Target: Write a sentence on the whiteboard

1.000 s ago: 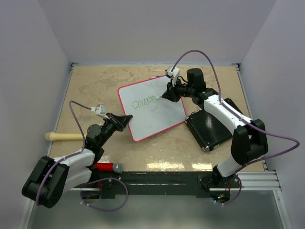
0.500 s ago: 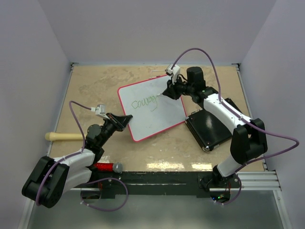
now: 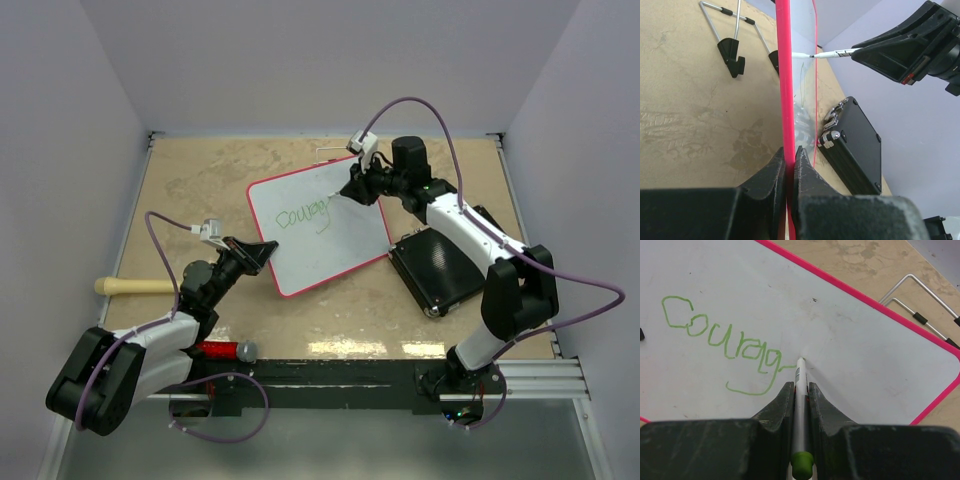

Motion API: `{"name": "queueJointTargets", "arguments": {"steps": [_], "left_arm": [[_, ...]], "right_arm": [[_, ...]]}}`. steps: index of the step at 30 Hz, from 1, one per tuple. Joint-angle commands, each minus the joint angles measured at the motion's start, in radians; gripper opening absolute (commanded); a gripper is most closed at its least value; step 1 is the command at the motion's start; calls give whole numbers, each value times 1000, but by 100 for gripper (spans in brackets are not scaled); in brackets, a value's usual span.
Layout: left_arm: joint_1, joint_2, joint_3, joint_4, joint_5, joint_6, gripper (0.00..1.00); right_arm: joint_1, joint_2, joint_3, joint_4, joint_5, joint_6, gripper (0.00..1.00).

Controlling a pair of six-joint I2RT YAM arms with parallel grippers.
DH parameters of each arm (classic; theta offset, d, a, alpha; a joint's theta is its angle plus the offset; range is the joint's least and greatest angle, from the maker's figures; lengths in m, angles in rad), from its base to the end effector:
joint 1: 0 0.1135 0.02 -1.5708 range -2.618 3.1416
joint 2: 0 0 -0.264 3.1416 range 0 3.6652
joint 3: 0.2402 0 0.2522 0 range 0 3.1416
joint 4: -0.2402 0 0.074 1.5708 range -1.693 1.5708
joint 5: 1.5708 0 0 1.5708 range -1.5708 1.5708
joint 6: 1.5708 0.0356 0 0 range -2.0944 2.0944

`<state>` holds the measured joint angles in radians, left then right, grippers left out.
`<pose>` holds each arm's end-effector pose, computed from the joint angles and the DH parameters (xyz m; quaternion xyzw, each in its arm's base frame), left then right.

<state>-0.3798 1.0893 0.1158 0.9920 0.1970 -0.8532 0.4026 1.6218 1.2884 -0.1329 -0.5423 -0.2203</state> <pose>0.1776 -0.0784 0.1807 -0.0952 0.6942 -0.4668 0.5396 0.3405 0.1650 0.3067 -0.3851 0.7377 0.2731 0.4826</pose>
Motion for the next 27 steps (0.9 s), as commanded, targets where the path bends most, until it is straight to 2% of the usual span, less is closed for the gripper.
{"name": "queueJointTargets", "arguments": {"steps": [1, 18, 27], "left_arm": [[-10, 18, -19, -21, 82, 143, 0], [-10, 20, -21, -16, 76, 143, 0], [-10, 14, -21, -24, 79, 143, 0]], "right_arm": [[2, 1, 17, 32, -68, -5, 0], [1, -43, -67, -65, -76, -71, 0], [-24, -80, -52, -39, 35, -47, 0]]}}
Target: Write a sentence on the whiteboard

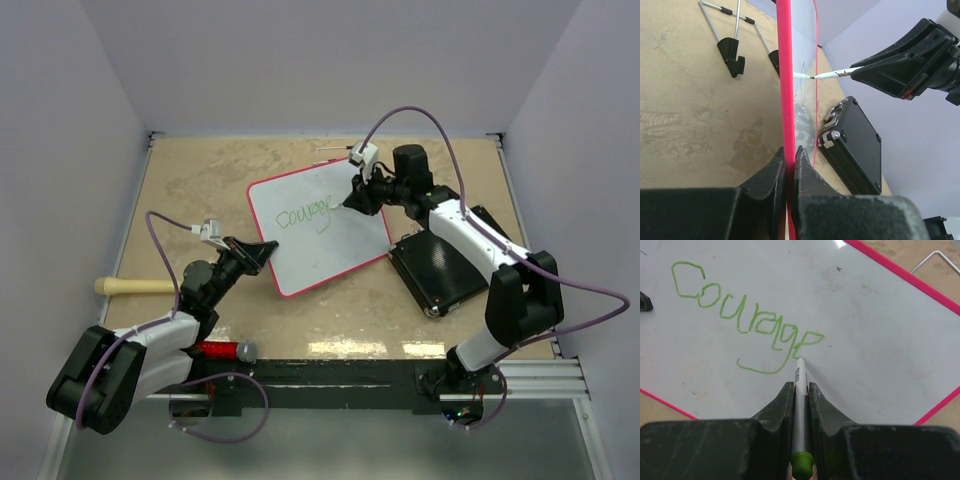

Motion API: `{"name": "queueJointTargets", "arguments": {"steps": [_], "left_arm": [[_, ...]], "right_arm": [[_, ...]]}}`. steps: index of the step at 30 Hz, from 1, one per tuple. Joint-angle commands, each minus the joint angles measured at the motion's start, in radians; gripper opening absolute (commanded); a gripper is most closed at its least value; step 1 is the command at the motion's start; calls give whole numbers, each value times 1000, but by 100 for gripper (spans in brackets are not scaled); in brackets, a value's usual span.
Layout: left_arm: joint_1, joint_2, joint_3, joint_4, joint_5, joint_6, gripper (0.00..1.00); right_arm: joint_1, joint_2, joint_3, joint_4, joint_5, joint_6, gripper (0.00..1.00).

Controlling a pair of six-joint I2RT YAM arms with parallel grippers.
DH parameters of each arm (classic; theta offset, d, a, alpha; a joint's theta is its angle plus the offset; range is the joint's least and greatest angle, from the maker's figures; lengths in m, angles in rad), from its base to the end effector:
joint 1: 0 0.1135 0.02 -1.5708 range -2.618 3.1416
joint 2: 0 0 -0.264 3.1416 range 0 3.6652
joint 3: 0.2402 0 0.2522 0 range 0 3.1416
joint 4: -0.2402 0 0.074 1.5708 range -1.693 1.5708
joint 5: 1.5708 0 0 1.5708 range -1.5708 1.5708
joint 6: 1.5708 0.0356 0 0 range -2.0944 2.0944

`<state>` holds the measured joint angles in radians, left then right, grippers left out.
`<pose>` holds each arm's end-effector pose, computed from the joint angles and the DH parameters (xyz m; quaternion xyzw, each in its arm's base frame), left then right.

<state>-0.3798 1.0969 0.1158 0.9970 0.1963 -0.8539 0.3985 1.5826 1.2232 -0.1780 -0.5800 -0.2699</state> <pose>0.1781 -0.0786 0.1799 -0.0960 0.6950 -0.4664 0.5388 0.3267 0.1587 0.2944 -0.4067 0.7407 0.2785 0.4564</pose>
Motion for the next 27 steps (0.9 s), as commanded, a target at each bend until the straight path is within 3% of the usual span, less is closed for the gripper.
{"name": "queueJointTargets", "arguments": {"steps": [1, 8, 27], "left_arm": [[-10, 6, -21, -29, 80, 144, 0], [-8, 3, -22, -32, 78, 147, 0], [-10, -5, -36, -31, 77, 148, 0]], "right_arm": [[-21, -44, 21, 6, 69, 6, 0], [-36, -124, 18, 40, -60, 29, 0], [-101, -133, -42, 112, -121, 58, 0]]}}
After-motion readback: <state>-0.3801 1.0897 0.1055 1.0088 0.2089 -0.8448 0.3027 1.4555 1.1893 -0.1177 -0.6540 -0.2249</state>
